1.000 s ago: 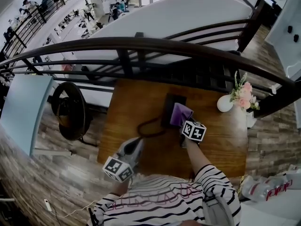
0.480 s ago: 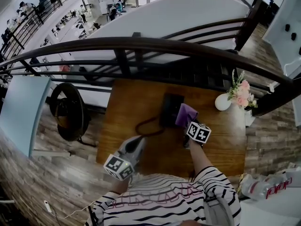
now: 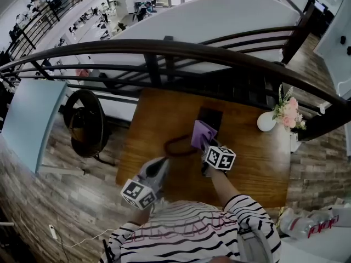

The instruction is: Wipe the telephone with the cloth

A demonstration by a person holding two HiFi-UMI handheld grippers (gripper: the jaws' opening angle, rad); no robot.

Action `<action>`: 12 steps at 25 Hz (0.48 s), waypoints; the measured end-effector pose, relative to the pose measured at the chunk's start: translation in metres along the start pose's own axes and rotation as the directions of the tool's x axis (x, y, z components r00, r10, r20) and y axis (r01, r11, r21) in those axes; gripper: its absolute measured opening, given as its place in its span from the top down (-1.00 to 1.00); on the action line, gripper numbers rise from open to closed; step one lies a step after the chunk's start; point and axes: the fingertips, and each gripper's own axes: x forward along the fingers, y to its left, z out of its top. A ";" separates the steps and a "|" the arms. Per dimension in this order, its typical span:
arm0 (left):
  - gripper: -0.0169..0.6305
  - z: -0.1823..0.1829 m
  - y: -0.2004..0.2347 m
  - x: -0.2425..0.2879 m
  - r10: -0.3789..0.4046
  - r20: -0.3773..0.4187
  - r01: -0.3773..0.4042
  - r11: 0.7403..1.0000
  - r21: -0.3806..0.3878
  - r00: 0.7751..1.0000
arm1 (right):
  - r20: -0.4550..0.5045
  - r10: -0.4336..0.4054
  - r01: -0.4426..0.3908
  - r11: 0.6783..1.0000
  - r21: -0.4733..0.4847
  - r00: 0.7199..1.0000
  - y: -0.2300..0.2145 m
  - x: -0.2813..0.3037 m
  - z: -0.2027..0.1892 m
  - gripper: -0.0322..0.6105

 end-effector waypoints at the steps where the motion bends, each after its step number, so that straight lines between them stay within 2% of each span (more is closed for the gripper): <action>1: 0.94 0.000 0.001 -0.004 0.009 0.001 -0.009 1.000 0.000 1.000 | -0.015 0.010 -0.010 1.000 -0.002 1.000 0.007 0.006 -0.006 0.79; 5: 0.94 0.000 0.004 -0.016 0.038 0.005 -0.038 0.999 0.002 0.999 | -0.083 0.003 -0.005 1.000 -0.023 0.997 0.013 0.025 -0.031 0.79; 12: 0.94 0.000 0.004 -0.020 0.043 0.002 -0.043 0.999 -0.001 0.999 | -0.111 -0.098 0.093 0.994 -0.054 0.989 -0.024 0.016 -0.042 0.79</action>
